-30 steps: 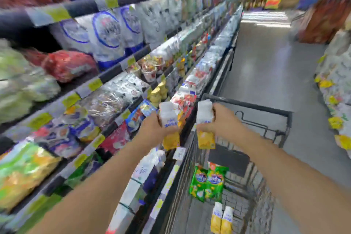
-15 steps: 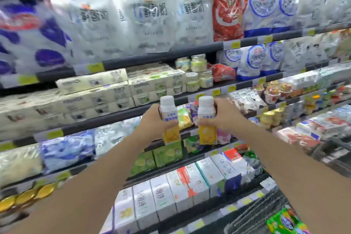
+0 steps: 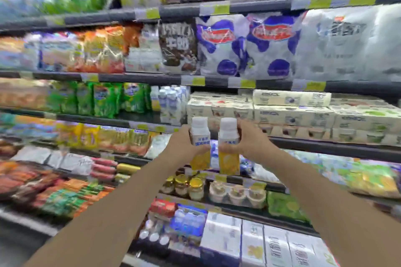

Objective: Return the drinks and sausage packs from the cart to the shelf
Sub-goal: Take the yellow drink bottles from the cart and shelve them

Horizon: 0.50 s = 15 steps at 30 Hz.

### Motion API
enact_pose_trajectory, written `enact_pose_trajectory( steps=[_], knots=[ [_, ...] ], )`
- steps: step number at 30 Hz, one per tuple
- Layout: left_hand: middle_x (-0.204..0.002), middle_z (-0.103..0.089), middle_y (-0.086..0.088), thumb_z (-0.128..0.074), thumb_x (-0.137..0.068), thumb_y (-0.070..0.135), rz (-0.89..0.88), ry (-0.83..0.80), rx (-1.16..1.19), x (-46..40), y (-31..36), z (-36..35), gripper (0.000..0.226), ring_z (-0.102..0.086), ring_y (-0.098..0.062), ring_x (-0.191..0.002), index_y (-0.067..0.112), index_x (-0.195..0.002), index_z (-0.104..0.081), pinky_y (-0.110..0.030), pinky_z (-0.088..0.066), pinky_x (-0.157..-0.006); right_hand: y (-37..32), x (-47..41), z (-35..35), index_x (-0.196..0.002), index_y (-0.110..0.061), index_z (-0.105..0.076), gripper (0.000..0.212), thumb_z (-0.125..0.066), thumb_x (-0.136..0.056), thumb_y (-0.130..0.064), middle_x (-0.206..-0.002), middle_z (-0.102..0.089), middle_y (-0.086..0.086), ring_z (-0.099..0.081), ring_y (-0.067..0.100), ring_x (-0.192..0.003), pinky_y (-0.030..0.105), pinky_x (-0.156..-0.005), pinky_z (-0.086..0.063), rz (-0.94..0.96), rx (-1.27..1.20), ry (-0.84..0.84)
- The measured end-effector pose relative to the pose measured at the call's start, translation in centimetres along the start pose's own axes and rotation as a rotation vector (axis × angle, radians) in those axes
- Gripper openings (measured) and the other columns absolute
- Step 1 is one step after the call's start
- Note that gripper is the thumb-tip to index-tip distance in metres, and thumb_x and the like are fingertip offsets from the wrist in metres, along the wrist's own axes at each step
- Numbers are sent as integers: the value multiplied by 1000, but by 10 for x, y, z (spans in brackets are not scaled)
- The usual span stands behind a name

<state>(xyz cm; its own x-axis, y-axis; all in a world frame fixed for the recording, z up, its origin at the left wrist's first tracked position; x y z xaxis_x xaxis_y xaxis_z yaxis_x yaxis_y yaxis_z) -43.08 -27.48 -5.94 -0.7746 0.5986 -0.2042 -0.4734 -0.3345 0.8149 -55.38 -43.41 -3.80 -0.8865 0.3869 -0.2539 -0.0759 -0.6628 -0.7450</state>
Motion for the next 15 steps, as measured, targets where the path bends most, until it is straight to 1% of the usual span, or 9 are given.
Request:
enact_pose_trajectory(
  steps=[2,3,5,7,9,13,14,15],
  knots=[
    [-102,-64,4,-82,-77,32,9,44,-27,-6,-30,48,49,-62,-12,-93,18,-115,-55,-28,-53,-72,-30,-32,-47,-104,-21,-61,46,-90,-69,-26,-88,-66,-13,-64,7,-81,12,-64,-44,44,-12,-40],
    [-101,-63,4,-82,-77,34,21,67,-43,-9,-46,70,50,-63,-13,-93,18,-115,-54,-29,-53,-72,-44,-45,-68,-104,-21,-61,46,-90,-69,-26,-87,-64,-14,-62,4,-79,11,-65,-44,59,-11,-63],
    [-104,-64,4,-82,-76,35,63,110,-51,-15,-76,110,53,-64,-14,-95,19,-117,-52,-32,-56,-75,-65,-69,-107,-108,-21,-61,48,-90,-70,-26,-91,-67,-13,-63,4,-82,15,-65,-45,69,-37,-107],
    [-104,-64,5,-82,-77,30,106,153,-18,-22,-105,144,52,-63,-10,-92,20,-116,-50,-27,-54,-71,-83,-89,-140,-113,-21,-62,53,-90,-69,-28,-99,-69,-9,-66,7,-90,16,-65,-46,73,-60,-140],
    [-101,-63,3,-82,-77,27,133,195,3,-29,-127,172,49,-63,-10,-91,18,-113,-50,-25,-52,-66,-97,-108,-168,-114,-22,-62,53,-90,-69,-30,-102,-69,-8,-66,9,-94,22,-70,-49,87,-61,-157],
    [-106,-64,-1,-83,-76,27,169,243,10,-51,-165,202,54,-64,-16,-96,14,-117,-50,-36,-57,-77,-113,-145,-209,-113,-20,-61,54,-89,-68,-31,-101,-68,-4,-64,11,-94,35,-82,-56,91,-32,-191],
    [-106,-64,-2,-83,-77,27,170,249,20,-59,-171,206,53,-64,-16,-97,14,-117,-50,-38,-57,-79,-113,-155,-217,-113,-20,-61,55,-89,-68,-31,-102,-68,-3,-64,12,-94,36,-82,-56,96,-28,-192],
    [-106,-64,-2,-83,-76,27,173,260,29,-67,-177,209,52,-64,-17,-97,14,-116,-50,-39,-57,-81,-113,-165,-225,-115,-20,-60,55,-89,-69,-31,-103,-68,-3,-64,11,-93,34,-80,-56,95,-29,-194]
  ],
)
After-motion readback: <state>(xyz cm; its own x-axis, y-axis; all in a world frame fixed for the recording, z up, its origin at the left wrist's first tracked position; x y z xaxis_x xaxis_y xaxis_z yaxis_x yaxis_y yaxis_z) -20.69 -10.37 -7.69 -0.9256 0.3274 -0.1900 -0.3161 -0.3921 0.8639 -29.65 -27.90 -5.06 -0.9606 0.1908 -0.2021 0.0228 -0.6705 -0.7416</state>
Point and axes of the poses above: each hand's wrist, its own x-axis away from the middle knuckle, its own z-axis out of the back of the hand, y = z × x, the point moved 2 cm from there along -x, towards the middle knuckle
